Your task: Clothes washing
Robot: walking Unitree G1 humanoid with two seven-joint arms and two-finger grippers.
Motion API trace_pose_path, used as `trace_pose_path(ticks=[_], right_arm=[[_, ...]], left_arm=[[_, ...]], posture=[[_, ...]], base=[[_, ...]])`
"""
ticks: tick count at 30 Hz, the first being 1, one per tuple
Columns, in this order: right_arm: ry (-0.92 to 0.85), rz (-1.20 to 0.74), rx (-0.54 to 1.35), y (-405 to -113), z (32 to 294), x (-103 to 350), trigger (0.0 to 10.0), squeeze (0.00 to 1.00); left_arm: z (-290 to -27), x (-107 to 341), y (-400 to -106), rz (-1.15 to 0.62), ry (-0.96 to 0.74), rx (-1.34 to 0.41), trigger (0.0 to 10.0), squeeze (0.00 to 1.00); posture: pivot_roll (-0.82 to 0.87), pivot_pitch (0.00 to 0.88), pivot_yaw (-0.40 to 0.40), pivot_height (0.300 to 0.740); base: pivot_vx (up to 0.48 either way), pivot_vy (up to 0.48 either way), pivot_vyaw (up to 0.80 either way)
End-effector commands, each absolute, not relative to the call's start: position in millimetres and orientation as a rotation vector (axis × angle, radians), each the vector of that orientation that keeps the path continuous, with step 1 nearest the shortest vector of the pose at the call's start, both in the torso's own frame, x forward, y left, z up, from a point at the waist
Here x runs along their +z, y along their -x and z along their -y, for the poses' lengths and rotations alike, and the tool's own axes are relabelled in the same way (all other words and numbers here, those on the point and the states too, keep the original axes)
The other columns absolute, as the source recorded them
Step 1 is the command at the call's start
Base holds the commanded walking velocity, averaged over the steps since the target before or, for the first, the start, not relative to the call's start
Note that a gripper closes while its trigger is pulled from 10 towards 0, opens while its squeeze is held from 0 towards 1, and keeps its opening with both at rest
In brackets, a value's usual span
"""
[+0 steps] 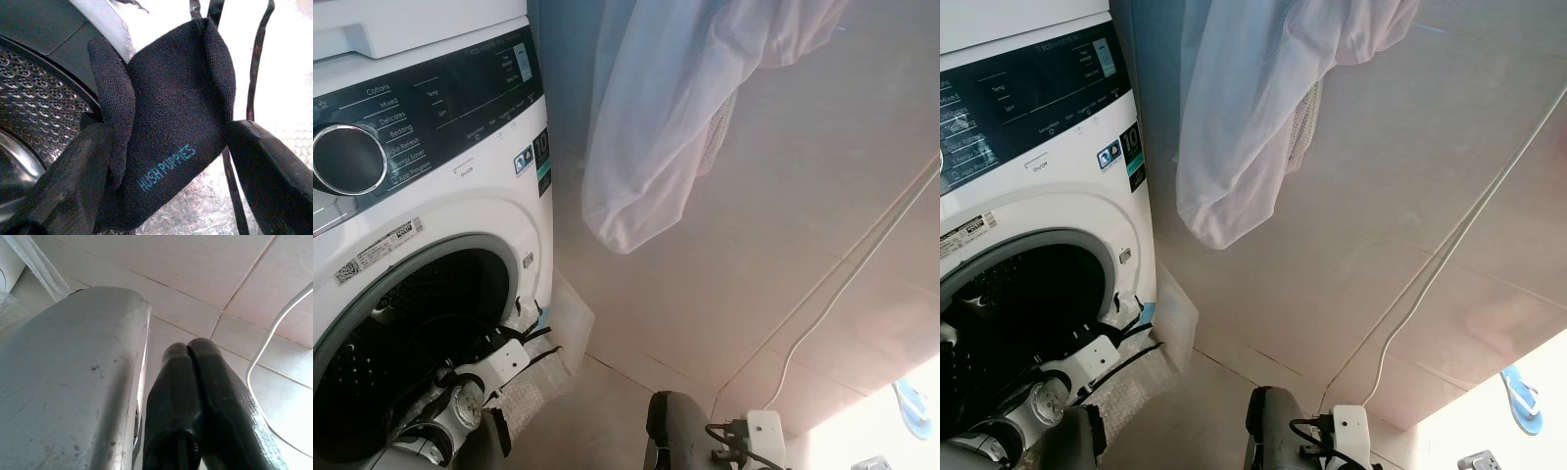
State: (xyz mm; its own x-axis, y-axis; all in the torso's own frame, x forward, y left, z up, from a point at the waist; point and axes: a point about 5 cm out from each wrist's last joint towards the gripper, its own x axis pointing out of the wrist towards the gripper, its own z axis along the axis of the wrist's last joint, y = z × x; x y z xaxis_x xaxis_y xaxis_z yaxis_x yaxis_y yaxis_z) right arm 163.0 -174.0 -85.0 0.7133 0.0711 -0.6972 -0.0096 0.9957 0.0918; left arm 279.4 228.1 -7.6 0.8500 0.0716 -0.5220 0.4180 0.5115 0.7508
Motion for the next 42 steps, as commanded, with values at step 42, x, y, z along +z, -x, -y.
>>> trace_pose_path(ticks=[42], right_arm=[[-0.077, -0.98, 0.08, -126.0, 163.0, -104.4, 10.0, 0.0]], left_arm=[[-217.8, 22.6, -286.6, -0.176, -0.605, -0.146, 10.0, 0.0]], posture=[[0.15, 0.0, -0.117, 0.462]], base=[[0.0, 0.0, 0.0]])
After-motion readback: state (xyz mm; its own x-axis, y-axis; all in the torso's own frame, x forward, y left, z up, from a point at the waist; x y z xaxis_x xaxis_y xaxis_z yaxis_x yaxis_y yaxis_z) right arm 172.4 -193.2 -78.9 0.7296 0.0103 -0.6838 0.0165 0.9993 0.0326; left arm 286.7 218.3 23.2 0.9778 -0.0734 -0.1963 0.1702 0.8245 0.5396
